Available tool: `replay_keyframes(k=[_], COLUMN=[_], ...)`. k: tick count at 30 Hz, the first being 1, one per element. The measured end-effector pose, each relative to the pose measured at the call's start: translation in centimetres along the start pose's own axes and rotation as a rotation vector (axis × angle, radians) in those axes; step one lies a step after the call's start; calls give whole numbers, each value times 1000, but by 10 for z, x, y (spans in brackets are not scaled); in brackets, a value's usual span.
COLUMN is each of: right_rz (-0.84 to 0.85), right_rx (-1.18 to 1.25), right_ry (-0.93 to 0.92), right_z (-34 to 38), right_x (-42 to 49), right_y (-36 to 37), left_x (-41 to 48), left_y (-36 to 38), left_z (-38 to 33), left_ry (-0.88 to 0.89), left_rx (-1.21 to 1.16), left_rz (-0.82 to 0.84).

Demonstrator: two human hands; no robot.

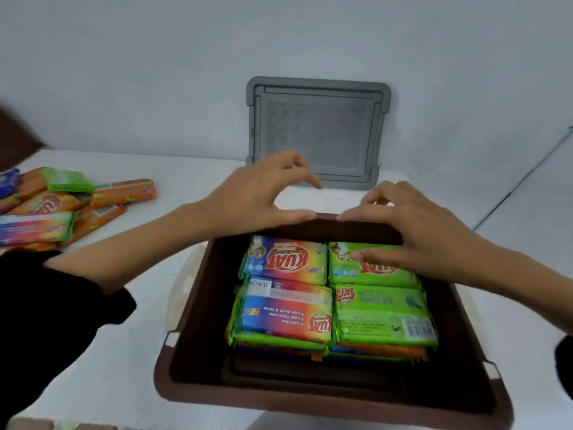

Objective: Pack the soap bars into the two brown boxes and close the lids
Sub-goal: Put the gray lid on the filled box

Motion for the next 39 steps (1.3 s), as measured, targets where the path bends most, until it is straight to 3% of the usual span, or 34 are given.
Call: replay_keyframes(k=[5,10,13,17,22,25,34,39], right_rz=[-141,-91,-73,-128,-315,-342,-489,-580], right_rx=[-46,116,186,225,235,242,202,211], right_ry=[170,459,574,653,563,554,483,550], right_z=[-61,-147,-190,-225,-231,-232,-196,-152], right_x=[41,77,92,101,108,106,91,55], right_y=[-15,12,37,66,84,81,-3,-49], left_x=[59,102,120,142,151,150,139,109], left_y=[-11,19,45,76,94,92,9,-37], left_z=[53,119,153,176,177,177,136,98], left_ry=[-229,-604,-707,-687,-641,-641,-548,-499], left_rx=[-69,-187,-206,-142,-182,-185,-223,-176], left_rz=[-177,-107,-89,-56,-111,-150,-286,-248])
Point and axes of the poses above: each hand's wrist, its own x-axis towards the middle knuckle, its own y-axis out of the palm, z = x × y, the point moved 7 cm from there along x, towards the middle knuckle, and after that the axes turned 15 degrees about -y, right-handed, at the moved point
